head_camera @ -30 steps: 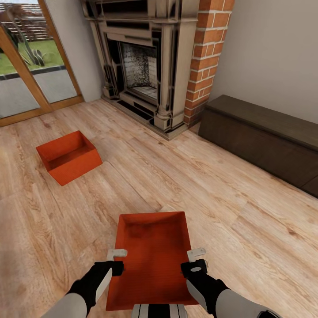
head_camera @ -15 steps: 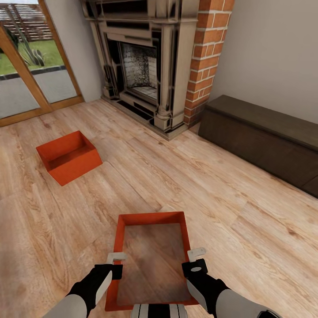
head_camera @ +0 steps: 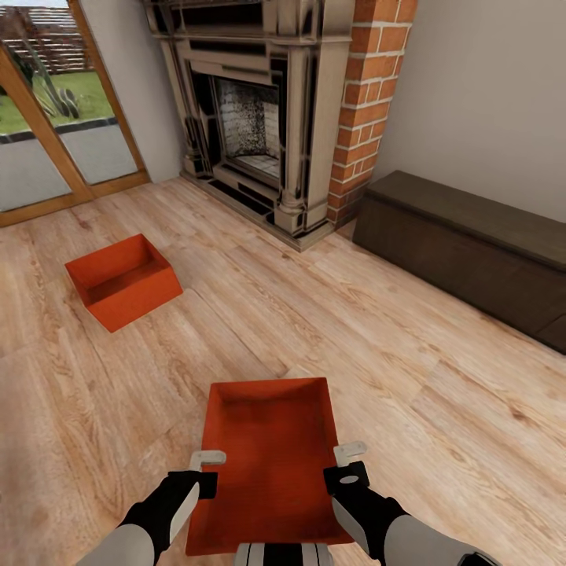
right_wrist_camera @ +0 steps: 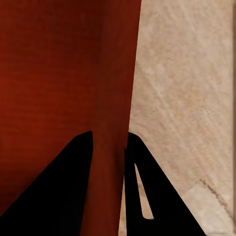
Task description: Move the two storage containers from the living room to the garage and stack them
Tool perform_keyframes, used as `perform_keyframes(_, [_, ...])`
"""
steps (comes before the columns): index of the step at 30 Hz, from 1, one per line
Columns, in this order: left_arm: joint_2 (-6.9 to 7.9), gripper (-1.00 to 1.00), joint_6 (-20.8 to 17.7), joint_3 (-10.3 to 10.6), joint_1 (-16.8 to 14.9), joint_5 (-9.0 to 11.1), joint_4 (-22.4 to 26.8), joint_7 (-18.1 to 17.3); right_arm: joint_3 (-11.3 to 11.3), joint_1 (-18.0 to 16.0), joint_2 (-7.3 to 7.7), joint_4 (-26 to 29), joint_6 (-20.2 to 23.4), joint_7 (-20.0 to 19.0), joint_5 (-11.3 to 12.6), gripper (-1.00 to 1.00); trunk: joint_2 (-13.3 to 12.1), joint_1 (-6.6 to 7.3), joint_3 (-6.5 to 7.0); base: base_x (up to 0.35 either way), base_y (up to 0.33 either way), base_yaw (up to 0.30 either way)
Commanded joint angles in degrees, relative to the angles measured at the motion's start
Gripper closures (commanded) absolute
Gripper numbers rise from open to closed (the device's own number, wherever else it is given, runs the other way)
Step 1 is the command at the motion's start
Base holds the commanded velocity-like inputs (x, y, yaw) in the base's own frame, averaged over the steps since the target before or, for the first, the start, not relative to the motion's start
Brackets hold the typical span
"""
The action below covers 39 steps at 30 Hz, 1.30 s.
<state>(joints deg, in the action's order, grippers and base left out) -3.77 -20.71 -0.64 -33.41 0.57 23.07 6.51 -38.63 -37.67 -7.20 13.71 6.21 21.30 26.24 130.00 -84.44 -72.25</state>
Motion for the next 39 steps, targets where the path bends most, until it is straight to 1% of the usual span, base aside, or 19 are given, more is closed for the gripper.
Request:
perform_keyframes(1, [-0.02,1.00,-0.3,0.2,0.0,0.6,0.0,0.2,-0.4,0.0,0.03,0.2,0.4,0.1,0.0,1.00,-0.4,0.23,0.15,0.000,0.000,0.000])
perform_keyframes(39, [-0.04,1.00,-0.3,0.2,0.0,0.6,0.0,0.2,-0.4,0.0,0.06,0.7,0.2,0.2,0.0,1.00,-15.6,8.58,6.97,0.000,0.000,0.000])
